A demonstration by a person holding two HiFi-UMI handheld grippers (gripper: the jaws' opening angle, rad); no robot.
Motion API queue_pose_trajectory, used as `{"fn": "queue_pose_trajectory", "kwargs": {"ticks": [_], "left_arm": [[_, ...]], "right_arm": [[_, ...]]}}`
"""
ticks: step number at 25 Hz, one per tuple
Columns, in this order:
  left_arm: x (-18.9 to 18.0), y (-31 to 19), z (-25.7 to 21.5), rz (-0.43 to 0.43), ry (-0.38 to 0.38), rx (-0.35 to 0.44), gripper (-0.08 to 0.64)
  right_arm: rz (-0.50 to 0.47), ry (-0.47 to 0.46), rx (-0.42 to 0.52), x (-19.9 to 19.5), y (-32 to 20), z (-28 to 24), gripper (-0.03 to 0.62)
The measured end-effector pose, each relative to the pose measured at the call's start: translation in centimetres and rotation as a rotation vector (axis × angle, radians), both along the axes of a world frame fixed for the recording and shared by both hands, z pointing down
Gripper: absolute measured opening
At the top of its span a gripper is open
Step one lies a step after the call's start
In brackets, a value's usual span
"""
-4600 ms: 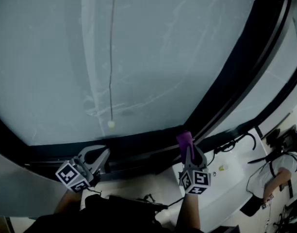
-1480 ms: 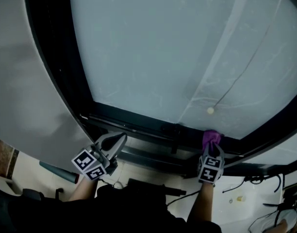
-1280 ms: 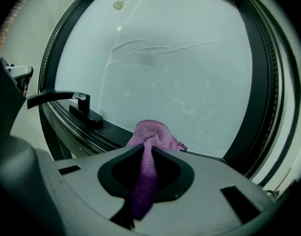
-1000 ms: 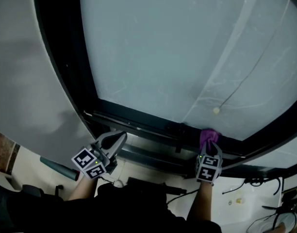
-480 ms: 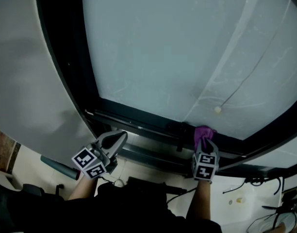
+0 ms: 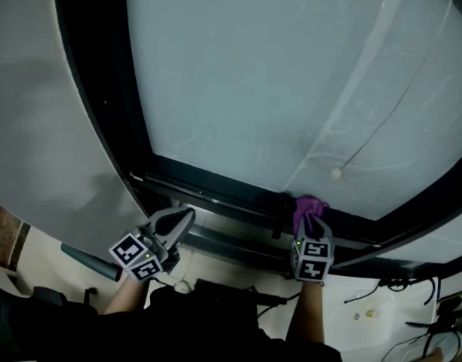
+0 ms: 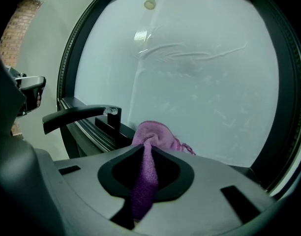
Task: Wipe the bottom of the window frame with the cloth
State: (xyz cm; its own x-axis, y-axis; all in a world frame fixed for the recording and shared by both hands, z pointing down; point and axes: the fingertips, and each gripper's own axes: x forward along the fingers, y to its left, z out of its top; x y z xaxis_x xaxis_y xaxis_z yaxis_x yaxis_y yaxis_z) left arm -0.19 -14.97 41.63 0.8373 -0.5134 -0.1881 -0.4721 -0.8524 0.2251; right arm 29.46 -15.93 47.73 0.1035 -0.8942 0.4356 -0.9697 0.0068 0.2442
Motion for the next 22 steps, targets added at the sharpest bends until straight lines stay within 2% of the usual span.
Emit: {"fn": "queue_pose_trajectory", "kwargs": {"ticks": [4, 8, 10, 22], "left_arm": [[0.0, 0.2, 0.2, -0.005, 0.002, -0.004, -0.003], [-0.1, 0.2, 0.2, -0.012, 0.001, -0.003, -0.003], [-0.2, 0.2, 0.1, -0.016, 0.001, -0.001, -0.003], [-0.8, 0.3, 0.1, -0.032, -0.003, 0.000, -0.003]], "right_arm": [[-0.023, -0.008, -0.010, 0.2, -0.3, 0.1, 0.056], [-0.070, -0.133, 0.023, -1.0, -0.4, -0.9, 0.056], [-0.084, -0.156, 0.034, -1.4, -0.6, -1.3, 0.055], [-0.191, -0.109, 0.085, -3.9, -2.0, -3.0, 0.057]]}}
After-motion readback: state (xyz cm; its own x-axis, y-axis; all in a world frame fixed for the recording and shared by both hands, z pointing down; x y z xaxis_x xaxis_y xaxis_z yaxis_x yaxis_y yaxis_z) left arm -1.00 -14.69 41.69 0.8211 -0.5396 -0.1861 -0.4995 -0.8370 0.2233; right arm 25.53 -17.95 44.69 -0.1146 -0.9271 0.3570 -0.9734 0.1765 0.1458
